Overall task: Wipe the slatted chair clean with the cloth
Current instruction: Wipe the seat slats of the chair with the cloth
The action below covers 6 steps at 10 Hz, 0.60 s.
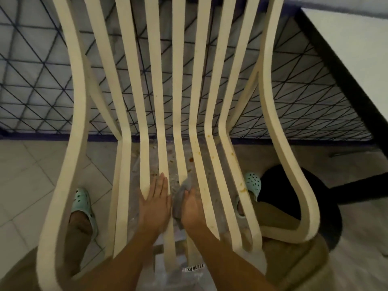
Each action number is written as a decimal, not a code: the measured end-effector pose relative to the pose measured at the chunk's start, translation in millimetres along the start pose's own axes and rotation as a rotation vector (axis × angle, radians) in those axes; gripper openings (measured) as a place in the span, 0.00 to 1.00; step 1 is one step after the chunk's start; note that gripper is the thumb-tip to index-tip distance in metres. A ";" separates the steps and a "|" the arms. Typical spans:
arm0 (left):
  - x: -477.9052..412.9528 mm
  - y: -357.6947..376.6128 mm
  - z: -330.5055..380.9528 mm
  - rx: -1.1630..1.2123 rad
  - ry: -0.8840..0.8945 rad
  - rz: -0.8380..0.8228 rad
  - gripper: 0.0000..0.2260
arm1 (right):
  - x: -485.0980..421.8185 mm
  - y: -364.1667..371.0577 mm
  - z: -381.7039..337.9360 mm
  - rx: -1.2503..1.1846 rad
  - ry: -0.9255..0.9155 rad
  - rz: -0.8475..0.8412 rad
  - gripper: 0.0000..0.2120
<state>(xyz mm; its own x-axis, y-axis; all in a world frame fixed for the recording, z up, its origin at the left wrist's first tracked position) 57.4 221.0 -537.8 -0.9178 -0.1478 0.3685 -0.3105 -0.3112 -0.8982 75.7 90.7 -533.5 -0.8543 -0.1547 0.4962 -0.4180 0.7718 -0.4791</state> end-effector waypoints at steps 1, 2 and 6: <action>20.3 11.2 0.5 -0.033 0.033 -0.010 0.30 | 37.2 -1.5 10.9 -0.126 0.008 0.011 0.06; 39.1 11.7 8.6 0.000 0.064 -0.025 0.39 | 64.5 -2.4 28.8 -0.102 0.036 0.015 0.03; 94.3 5.1 7.3 0.009 0.025 -0.095 0.27 | 112.7 26.5 54.3 -0.169 0.173 -0.008 0.18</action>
<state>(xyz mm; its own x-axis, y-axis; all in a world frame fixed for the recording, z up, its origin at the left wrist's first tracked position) -28.9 198.6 -505.9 -0.8902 -0.0935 0.4459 -0.3945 -0.3313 -0.8571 -48.4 60.3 -529.6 -0.7792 -0.0645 0.6235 -0.3547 0.8655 -0.3537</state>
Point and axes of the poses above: each hand's wrist, its own x-axis away from the middle knuckle, its own y-axis out of the palm, z = x × y, the point moved 8 cm from there along -x, towards the middle knuckle, and after that the axes turned 6 degrees about -z, right-handed, at the moved point
